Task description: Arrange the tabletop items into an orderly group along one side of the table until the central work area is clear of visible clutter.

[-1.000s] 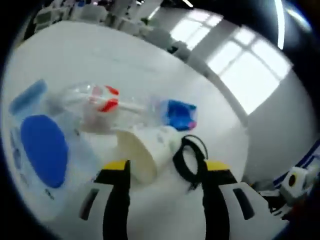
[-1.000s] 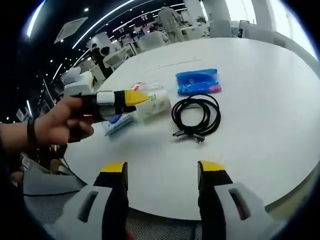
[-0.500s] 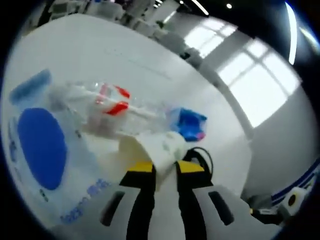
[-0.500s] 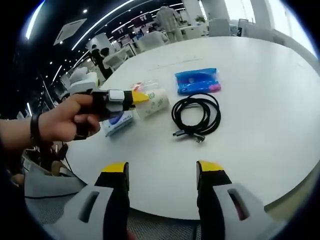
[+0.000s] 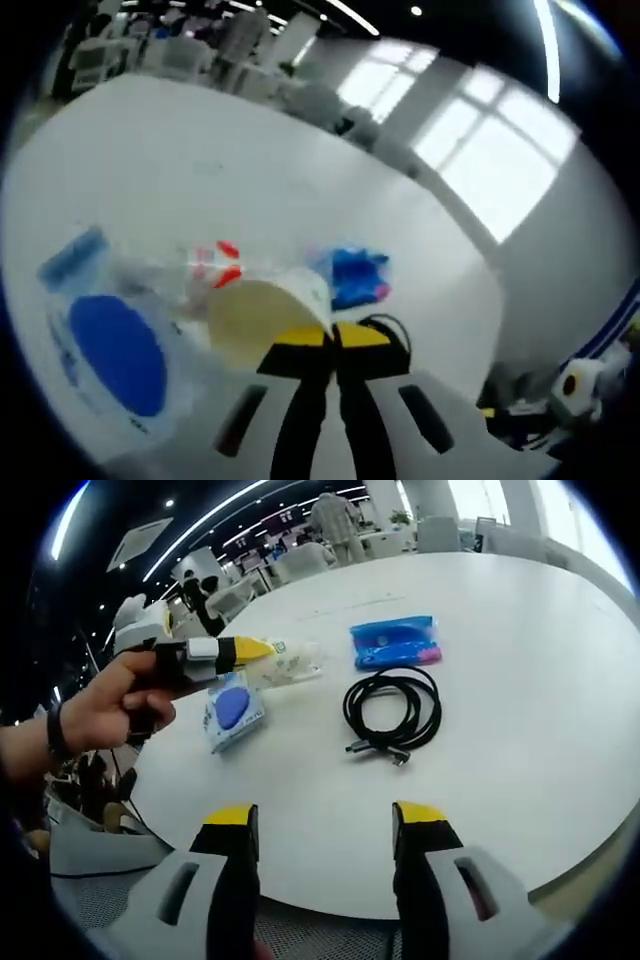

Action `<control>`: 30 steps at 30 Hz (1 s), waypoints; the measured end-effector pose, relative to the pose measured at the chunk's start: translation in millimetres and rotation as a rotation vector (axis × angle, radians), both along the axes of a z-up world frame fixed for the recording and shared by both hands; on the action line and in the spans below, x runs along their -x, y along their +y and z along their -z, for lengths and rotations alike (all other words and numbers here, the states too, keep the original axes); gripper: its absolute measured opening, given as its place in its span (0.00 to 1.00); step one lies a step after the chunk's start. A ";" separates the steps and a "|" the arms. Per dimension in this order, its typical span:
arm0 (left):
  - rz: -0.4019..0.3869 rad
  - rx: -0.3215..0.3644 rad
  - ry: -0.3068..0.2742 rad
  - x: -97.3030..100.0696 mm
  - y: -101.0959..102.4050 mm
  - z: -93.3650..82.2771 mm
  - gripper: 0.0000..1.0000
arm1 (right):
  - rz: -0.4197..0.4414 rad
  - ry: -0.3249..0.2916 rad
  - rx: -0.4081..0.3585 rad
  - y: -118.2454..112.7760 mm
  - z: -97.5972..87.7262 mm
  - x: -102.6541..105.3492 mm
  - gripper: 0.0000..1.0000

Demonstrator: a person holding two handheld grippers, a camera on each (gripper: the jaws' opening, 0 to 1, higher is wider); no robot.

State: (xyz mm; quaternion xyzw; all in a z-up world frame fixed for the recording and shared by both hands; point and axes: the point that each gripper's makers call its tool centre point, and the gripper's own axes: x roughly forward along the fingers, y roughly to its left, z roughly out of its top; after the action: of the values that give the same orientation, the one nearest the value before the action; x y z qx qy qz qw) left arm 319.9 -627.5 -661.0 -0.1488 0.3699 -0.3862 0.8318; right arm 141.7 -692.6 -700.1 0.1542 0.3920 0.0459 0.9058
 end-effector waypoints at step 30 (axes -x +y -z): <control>-0.316 -0.254 -0.032 -23.2 249.9 -4.6 0.00 | -0.034 0.014 -0.012 8.1 2.7 1.4 0.53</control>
State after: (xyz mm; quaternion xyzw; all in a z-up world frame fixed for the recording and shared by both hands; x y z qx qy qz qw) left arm 343.1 -377.6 -656.4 -0.0927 0.3745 -0.2033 0.8999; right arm 140.3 -684.5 -702.9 0.1535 0.4006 0.0625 0.9011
